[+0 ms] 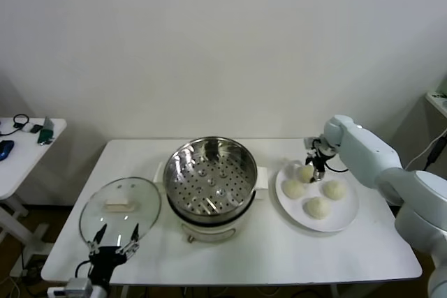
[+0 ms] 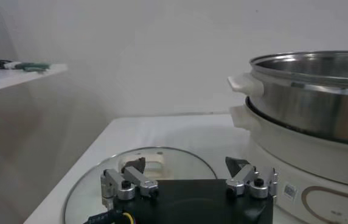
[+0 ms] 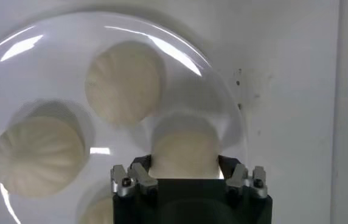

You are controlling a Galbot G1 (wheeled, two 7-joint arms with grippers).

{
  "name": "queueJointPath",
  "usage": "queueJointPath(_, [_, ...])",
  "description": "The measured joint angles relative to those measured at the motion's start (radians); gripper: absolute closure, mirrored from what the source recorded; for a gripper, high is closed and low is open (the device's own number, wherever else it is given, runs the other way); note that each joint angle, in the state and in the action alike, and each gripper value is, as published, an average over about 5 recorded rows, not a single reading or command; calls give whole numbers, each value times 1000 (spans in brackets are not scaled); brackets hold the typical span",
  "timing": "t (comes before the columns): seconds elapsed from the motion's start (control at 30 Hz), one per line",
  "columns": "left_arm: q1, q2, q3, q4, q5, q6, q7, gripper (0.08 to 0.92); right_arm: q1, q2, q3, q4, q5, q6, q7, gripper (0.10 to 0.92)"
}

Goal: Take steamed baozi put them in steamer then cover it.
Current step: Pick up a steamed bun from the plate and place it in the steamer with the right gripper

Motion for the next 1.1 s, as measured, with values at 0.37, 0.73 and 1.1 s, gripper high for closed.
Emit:
queueJointPath(0.37, [-1, 0, 0, 1, 1, 2, -1, 177, 84, -40, -96, 84, 73, 21, -7, 338])
queueJointPath(0.73, [-7, 3, 0, -10, 1, 2, -1, 177, 413, -90, -365, 442, 240, 74, -12, 338])
queueJointPath(1.1, [-9, 5, -6, -24, -1, 2, -1, 177, 700, -23, -528, 812, 300, 182, 2, 338])
